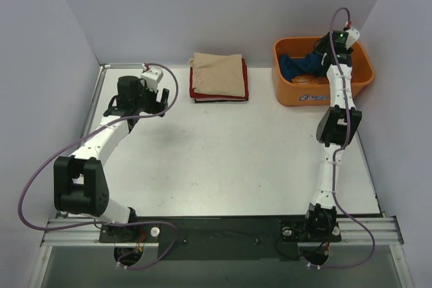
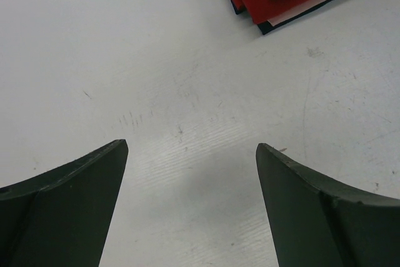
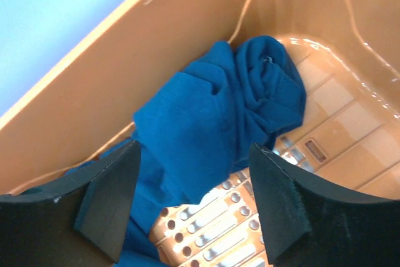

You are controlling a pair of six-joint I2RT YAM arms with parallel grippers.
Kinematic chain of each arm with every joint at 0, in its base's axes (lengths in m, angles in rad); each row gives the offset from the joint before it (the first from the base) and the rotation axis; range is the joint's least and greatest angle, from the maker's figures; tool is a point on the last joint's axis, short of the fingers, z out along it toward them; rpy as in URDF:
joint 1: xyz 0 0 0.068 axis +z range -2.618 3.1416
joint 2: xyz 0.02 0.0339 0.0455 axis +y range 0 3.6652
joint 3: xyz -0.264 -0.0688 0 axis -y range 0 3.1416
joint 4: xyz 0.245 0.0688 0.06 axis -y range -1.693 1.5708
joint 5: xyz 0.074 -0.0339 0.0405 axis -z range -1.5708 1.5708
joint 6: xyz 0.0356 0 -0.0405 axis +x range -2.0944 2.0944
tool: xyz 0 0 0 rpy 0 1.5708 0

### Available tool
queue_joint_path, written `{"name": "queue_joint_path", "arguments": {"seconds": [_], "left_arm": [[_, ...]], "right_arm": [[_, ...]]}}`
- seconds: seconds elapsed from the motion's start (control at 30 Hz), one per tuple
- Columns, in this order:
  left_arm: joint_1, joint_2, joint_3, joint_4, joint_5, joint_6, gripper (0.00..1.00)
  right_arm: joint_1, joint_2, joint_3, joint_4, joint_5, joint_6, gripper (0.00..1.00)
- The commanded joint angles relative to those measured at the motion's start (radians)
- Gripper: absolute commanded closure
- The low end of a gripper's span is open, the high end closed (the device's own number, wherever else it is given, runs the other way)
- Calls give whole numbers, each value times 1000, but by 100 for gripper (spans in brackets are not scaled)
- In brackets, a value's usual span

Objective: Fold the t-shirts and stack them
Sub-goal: Grab crumpled tshirt from bin with the right arm

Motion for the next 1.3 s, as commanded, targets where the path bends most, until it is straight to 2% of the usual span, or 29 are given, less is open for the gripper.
{"name": "queue_joint_path", "arguments": {"seconds": [0.0,0.13,0.2,0.27,0.3,0.33,0.73,0.93,1.03,1.13,1.27], "left_arm": [[3,20,84,-10,-43,68,5],[10,26,93,-26,-64,94,6],[10,26,96,-27,-67,95,6],[9,23,96,-30,-64,94,7],[9,23,96,-32,-60,92,7],[10,20,98,-36,-57,89,7],[10,-69,78,-56,17,31,7],[15,-171,69,-89,57,-70,7],[18,-239,56,-86,72,-130,6],[19,-291,43,-76,77,-151,5],[6,-363,18,-66,66,-171,4]], "right_arm": [[12,60,37,12,1,11,37],[8,81,29,-14,-10,16,43],[4,84,29,-11,-19,18,49],[-1,77,28,-5,-28,18,70],[-4,61,25,6,-37,18,94],[-4,47,20,12,-40,14,100],[13,-351,-95,239,-91,-96,100],[139,-650,-227,326,-164,-245,100],[201,-779,-276,383,-230,-254,100],[267,-946,-336,493,-386,-230,100],[388,-1113,-388,613,-512,-217,100]]}}
